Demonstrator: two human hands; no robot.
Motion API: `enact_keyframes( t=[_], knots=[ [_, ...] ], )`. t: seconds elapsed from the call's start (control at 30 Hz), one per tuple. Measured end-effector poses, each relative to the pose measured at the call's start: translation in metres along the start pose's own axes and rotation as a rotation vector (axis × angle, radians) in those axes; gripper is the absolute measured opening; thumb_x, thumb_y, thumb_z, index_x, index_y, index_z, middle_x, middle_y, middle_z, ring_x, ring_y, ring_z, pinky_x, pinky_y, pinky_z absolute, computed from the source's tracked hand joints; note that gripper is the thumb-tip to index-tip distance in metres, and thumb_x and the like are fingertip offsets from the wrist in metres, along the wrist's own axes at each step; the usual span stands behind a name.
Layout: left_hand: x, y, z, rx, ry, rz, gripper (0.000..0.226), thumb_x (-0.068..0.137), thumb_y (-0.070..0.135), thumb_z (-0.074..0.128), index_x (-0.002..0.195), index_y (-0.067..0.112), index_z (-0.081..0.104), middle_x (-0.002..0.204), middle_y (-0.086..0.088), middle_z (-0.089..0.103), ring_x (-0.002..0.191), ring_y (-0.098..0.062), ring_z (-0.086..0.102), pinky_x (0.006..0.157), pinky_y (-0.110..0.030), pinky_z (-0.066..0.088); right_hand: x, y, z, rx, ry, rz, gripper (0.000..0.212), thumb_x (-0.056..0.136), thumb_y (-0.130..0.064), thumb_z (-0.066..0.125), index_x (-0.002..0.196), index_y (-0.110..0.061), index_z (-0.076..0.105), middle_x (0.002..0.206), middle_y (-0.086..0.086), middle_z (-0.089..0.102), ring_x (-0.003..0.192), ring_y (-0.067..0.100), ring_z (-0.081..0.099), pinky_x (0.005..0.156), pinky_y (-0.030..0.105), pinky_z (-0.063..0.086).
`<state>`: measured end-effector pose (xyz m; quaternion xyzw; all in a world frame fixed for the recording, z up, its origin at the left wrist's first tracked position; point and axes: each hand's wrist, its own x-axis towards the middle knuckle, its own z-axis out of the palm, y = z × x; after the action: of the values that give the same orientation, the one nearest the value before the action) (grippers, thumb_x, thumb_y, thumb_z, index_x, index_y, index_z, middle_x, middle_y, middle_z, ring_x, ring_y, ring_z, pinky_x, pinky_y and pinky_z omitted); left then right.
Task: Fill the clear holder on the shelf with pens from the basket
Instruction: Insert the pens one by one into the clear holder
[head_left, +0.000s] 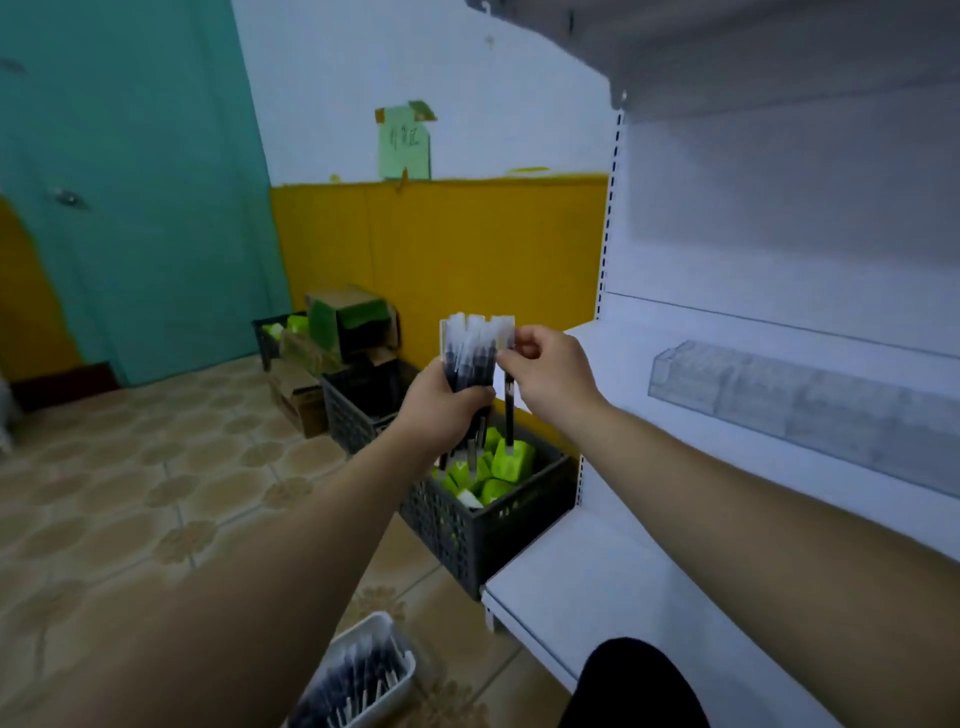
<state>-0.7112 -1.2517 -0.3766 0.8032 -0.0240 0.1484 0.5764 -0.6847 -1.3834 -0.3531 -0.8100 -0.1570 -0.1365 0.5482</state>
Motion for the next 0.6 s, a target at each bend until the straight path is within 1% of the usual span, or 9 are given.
enact_keyframes(
  t=[0.07, 0.1, 0.13, 0.2, 0.23, 0.3, 0.4, 0.5, 0.6],
  knots=[
    [0.002, 0.011, 0.011, 0.017, -0.036, 0.031, 0.025, 0.088, 0.012, 0.064, 0.111, 0.013, 0.056, 0.090, -0.008, 0.066, 0.080, -0.022, 0.066, 0.067, -0.033, 0.055, -0.004, -0.001, -0.017, 0.020, 0.026, 0.004, 0.023, 0.094, -0.020, 0.060, 0.115, -0.012, 0.063, 0.103, 0.003, 0.065, 0.095, 0.020, 0.060, 0.086, 0.038, 0.050],
    [0.003, 0.015, 0.017, 0.019, -0.054, 0.042, 0.023, 0.090, 0.010, 0.063, 0.112, 0.013, 0.054, 0.088, -0.006, 0.064, 0.077, -0.017, 0.065, 0.065, -0.028, 0.054, -0.005, 0.000, -0.025, 0.029, 0.042, 0.013, 0.024, 0.094, -0.019, 0.060, 0.116, -0.012, 0.062, 0.100, 0.001, 0.064, 0.092, 0.018, 0.059, 0.083, 0.035, 0.049],
    [0.005, 0.019, 0.023, 0.009, -0.075, 0.053, 0.024, 0.090, 0.009, 0.062, 0.113, 0.011, 0.054, 0.087, -0.005, 0.063, 0.075, -0.016, 0.065, 0.068, -0.031, 0.056, -0.006, 0.001, -0.033, 0.038, 0.055, 0.022, 0.025, 0.094, -0.019, 0.060, 0.117, -0.012, 0.062, 0.097, 0.000, 0.064, 0.087, 0.016, 0.059, 0.079, 0.031, 0.049],
    [0.011, 0.025, 0.036, -0.016, -0.110, 0.065, 0.028, 0.090, 0.009, 0.062, 0.117, 0.008, 0.053, 0.089, -0.007, 0.064, 0.079, -0.021, 0.067, 0.080, -0.046, 0.055, -0.006, 0.005, -0.048, 0.045, 0.077, 0.041, 0.025, 0.094, -0.018, 0.060, 0.118, -0.014, 0.063, 0.088, -0.002, 0.063, 0.076, 0.013, 0.058, 0.069, 0.027, 0.048],
    [0.013, 0.029, 0.044, -0.021, -0.130, 0.072, 0.029, 0.090, 0.010, 0.061, 0.118, 0.008, 0.052, 0.091, -0.009, 0.064, 0.083, -0.025, 0.067, 0.082, -0.049, 0.055, -0.006, 0.006, -0.055, 0.045, 0.090, 0.050, 0.024, 0.094, -0.018, 0.060, 0.117, -0.015, 0.064, 0.084, -0.002, 0.063, 0.072, 0.013, 0.058, 0.067, 0.027, 0.049],
    [0.020, 0.037, 0.060, -0.032, -0.165, 0.092, 0.028, 0.090, 0.009, 0.060, 0.117, 0.008, 0.053, 0.094, -0.013, 0.066, 0.085, -0.028, 0.068, 0.083, -0.049, 0.054, -0.004, 0.010, -0.072, 0.034, 0.129, 0.069, 0.020, 0.093, -0.019, 0.061, 0.112, -0.018, 0.065, 0.079, -0.001, 0.064, 0.069, 0.014, 0.059, 0.073, 0.035, 0.054],
    [0.033, 0.051, 0.086, -0.048, -0.222, 0.125, 0.027, 0.088, 0.008, 0.061, 0.114, 0.007, 0.054, 0.093, -0.015, 0.068, 0.086, -0.032, 0.069, 0.076, -0.047, 0.055, 0.001, 0.016, -0.099, 0.008, 0.208, 0.099, 0.015, 0.091, -0.021, 0.062, 0.105, -0.024, 0.066, 0.078, 0.000, 0.066, 0.070, 0.016, 0.063, 0.085, 0.045, 0.055],
    [0.049, 0.062, 0.110, -0.047, -0.292, 0.144, 0.028, 0.088, 0.009, 0.060, 0.115, 0.008, 0.055, 0.088, -0.013, 0.068, 0.086, -0.033, 0.069, 0.066, -0.038, 0.053, 0.009, 0.022, -0.125, 0.008, 0.297, 0.128, 0.016, 0.092, -0.019, 0.060, 0.107, -0.024, 0.065, 0.077, -0.002, 0.064, 0.076, 0.018, 0.063, 0.087, 0.047, 0.055],
    [0.068, 0.066, 0.131, -0.042, -0.350, 0.152, 0.023, 0.088, 0.011, 0.059, 0.111, 0.010, 0.056, 0.088, -0.015, 0.068, 0.087, -0.035, 0.068, 0.059, -0.034, 0.050, 0.022, 0.031, -0.147, -0.015, 0.389, 0.140, 0.014, 0.092, -0.021, 0.059, 0.104, -0.028, 0.061, 0.084, -0.001, 0.065, 0.087, 0.023, 0.065, 0.089, 0.048, 0.054]
  ],
)
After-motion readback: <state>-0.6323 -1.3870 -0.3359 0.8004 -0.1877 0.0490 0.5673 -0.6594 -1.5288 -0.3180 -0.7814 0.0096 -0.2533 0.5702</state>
